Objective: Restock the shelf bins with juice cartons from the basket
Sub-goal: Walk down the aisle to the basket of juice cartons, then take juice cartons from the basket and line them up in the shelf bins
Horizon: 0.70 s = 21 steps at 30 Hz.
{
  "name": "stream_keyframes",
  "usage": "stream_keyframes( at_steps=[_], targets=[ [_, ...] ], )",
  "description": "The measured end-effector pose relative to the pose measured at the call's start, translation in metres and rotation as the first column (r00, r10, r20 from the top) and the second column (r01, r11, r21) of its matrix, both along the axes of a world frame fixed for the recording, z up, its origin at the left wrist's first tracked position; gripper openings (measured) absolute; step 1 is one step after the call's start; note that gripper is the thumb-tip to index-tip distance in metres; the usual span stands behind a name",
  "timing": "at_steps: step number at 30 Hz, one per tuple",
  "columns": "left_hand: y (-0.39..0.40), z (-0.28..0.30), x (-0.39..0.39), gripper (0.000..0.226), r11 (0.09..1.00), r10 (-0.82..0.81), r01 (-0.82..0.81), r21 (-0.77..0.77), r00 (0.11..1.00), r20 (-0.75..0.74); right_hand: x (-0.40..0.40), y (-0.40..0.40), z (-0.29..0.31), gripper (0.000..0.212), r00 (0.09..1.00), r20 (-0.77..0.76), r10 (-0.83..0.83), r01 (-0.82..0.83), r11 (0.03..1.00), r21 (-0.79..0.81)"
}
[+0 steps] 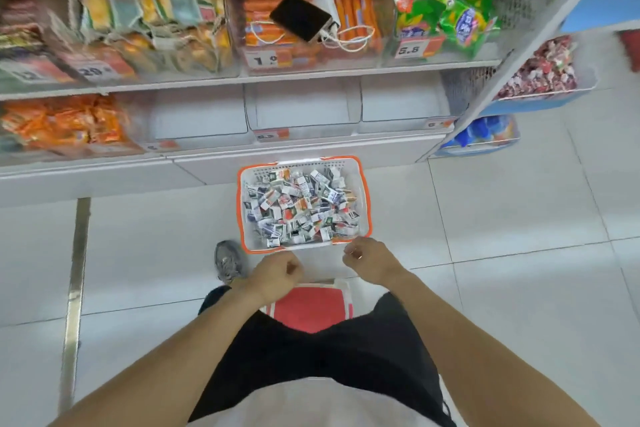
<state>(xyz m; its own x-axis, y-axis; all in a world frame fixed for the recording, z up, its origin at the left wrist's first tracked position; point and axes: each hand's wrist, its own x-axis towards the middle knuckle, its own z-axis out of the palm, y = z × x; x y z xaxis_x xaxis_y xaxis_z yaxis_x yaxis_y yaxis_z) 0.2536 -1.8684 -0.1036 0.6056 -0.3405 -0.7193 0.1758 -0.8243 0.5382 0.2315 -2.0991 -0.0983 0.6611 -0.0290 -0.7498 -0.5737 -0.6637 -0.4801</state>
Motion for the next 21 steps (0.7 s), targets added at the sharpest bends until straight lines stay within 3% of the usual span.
stream_keyframes(
  at_steps=[3, 6, 11, 13, 16, 18, 21],
  targets=[
    [0.007, -0.049, 0.045, 0.016, 0.996, -0.082, 0.082, 0.046, 0.997, 0.003, 0.042, 0.006, -0.042, 0.019, 0.997, -0.034, -0.062, 0.062, 0.998, 0.013],
    [0.0, -0.112, 0.079, 0.014, 0.999, -0.035, 0.036, 0.019, 0.999, -0.017, 0.072, 0.0, -0.106, 0.016, 0.989, -0.086, -0.117, 0.12, 0.992, 0.03],
    [-0.031, -0.244, 0.123, 0.005, 0.998, 0.064, -0.064, -0.017, 0.998, 0.007, 0.122, -0.018, -0.247, 0.023, 0.998, -0.063, -0.011, 0.009, 1.0, -0.03],
    [-0.036, -0.304, 0.135, 0.021, 0.999, 0.032, -0.037, 0.04, 0.992, 0.119, 0.138, -0.022, -0.305, 0.02, 0.998, -0.033, 0.056, -0.057, 0.997, -0.054],
    [-0.036, -0.369, 0.15, 0.063, 0.991, -0.064, 0.033, 0.129, 0.967, 0.245, 0.156, -0.025, -0.383, 0.02, 0.982, -0.02, 0.187, -0.188, 0.976, -0.111],
    [-0.039, -0.397, 0.157, 0.08, 0.983, -0.135, 0.093, 0.159, 0.95, 0.281, 0.162, -0.027, -0.418, 0.04, 0.959, -0.006, 0.285, -0.282, 0.947, -0.156],
    [-0.05, -0.427, 0.166, 0.084, 0.967, -0.24, 0.194, 0.162, 0.908, 0.344, 0.164, -0.029, -0.445, 0.07, 0.919, 0.026, 0.394, -0.382, 0.903, -0.196]
  ],
)
